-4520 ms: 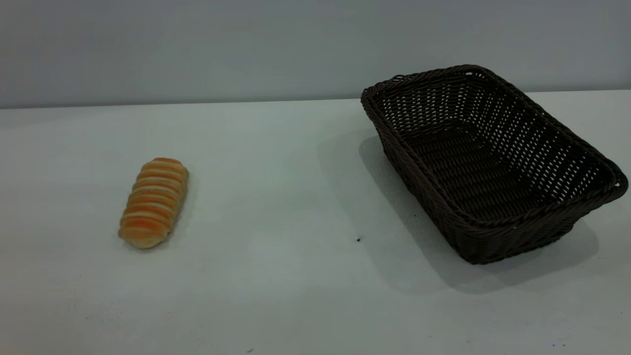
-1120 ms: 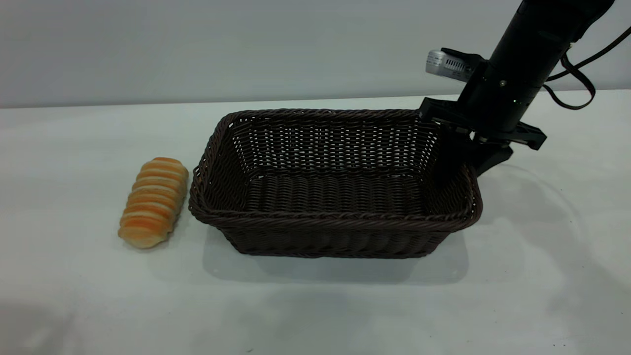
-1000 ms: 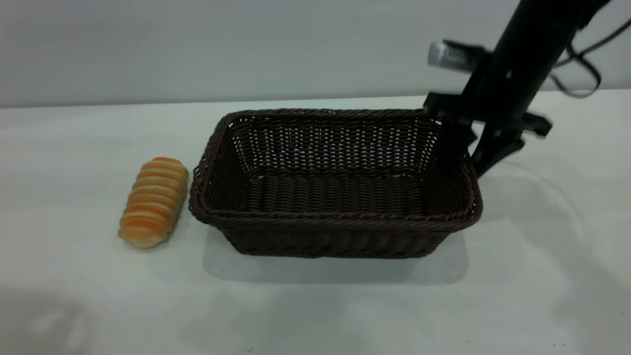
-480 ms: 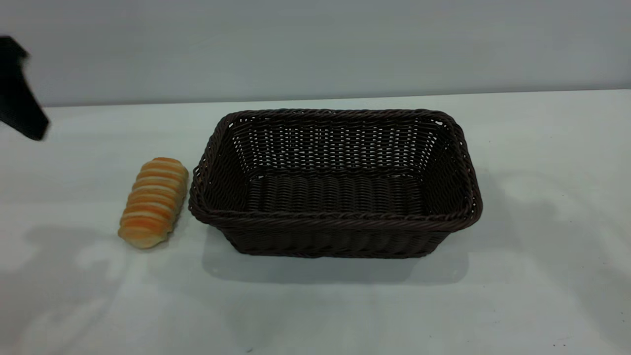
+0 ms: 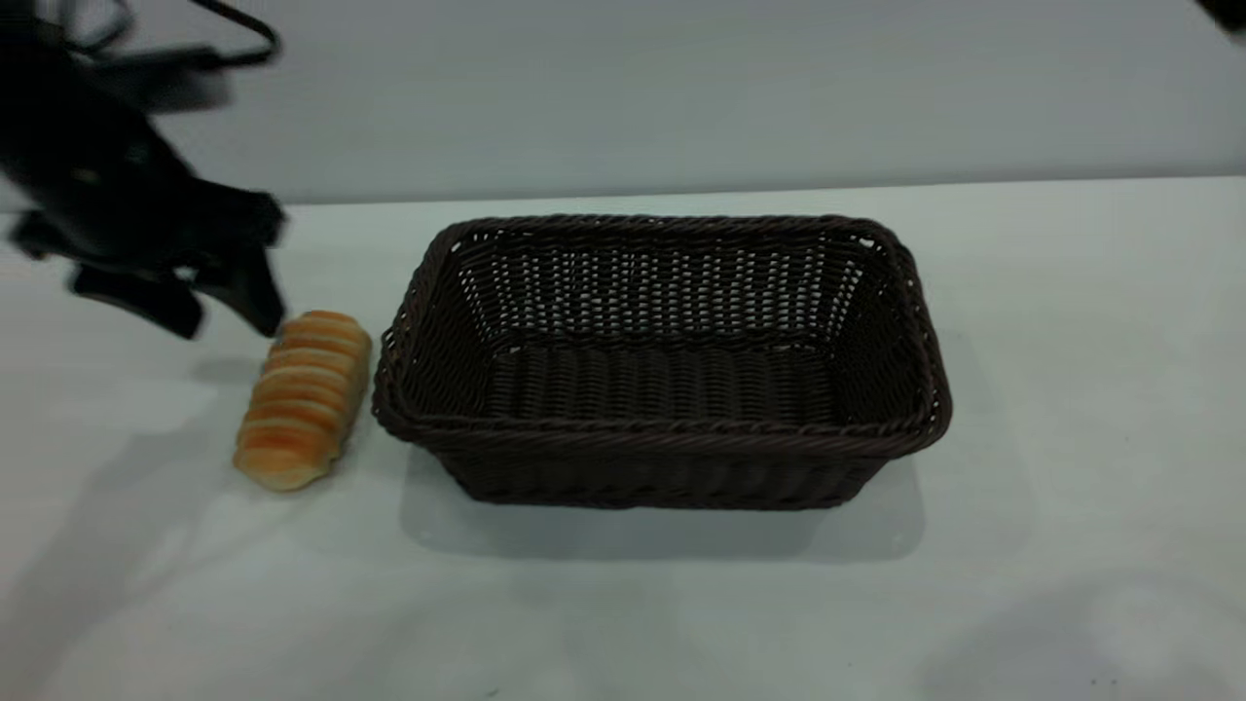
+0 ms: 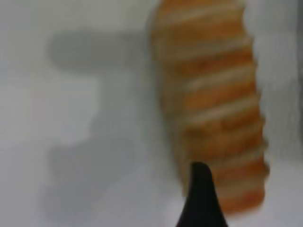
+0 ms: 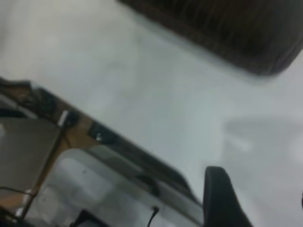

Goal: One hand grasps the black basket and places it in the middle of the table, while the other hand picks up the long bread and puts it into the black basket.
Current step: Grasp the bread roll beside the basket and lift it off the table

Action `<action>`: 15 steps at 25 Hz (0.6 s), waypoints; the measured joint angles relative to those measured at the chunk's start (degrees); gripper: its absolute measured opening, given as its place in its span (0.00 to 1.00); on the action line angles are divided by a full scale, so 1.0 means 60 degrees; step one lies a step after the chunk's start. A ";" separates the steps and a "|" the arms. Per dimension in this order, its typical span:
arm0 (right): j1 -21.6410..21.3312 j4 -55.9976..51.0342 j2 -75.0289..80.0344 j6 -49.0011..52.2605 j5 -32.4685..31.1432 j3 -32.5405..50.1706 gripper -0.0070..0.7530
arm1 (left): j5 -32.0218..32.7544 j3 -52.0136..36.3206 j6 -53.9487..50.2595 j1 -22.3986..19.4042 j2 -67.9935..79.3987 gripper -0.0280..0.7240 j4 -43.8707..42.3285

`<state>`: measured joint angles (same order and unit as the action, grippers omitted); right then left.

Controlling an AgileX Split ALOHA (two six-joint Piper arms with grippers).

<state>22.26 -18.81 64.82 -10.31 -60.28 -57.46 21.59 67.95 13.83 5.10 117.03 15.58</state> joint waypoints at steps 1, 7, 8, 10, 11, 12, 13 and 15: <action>0.0000 0.0000 -0.0369 0.0106 0.0025 0.0379 0.57 | -0.0059 0.0286 0.0000 0.0146 0.0317 0.79 0.0000; 0.0000 0.0979 -0.2276 0.0680 -0.0260 0.2162 0.57 | -0.0328 0.0943 0.0000 0.0369 0.1510 0.79 -0.0324; 0.0000 0.1295 -0.2662 0.0872 -0.0395 0.2367 0.57 | -0.0327 0.0943 0.0000 0.0369 0.1574 0.79 -0.0500; 0.0000 0.1902 -0.3415 0.1288 -0.0612 0.2807 0.57 | -0.0370 0.0955 -0.0137 0.0369 0.1707 0.78 -0.0868; 0.0000 0.2173 -0.3770 0.1501 -0.0708 0.3047 0.57 | -0.0441 0.0965 -0.0264 0.0369 0.1774 0.77 -0.1044; 0.0000 0.2486 -0.4215 0.1663 -0.0764 0.3273 0.57 | -0.0491 0.0993 -0.0463 0.0369 0.1864 0.76 -0.1231; 0.0000 0.2776 -0.4678 0.1848 -0.0799 0.3492 0.57 | -0.0565 0.1025 -0.0711 0.0369 0.1952 0.74 -0.1395; 0.0000 0.3135 -0.5494 0.2041 -0.0885 0.3887 0.57 | -0.0703 0.1043 -0.1249 0.0392 0.2104 0.70 -0.1718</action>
<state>22.26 0.00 31.86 1.94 -65.59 -34.14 17.37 74.21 6.33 7.46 129.66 5.27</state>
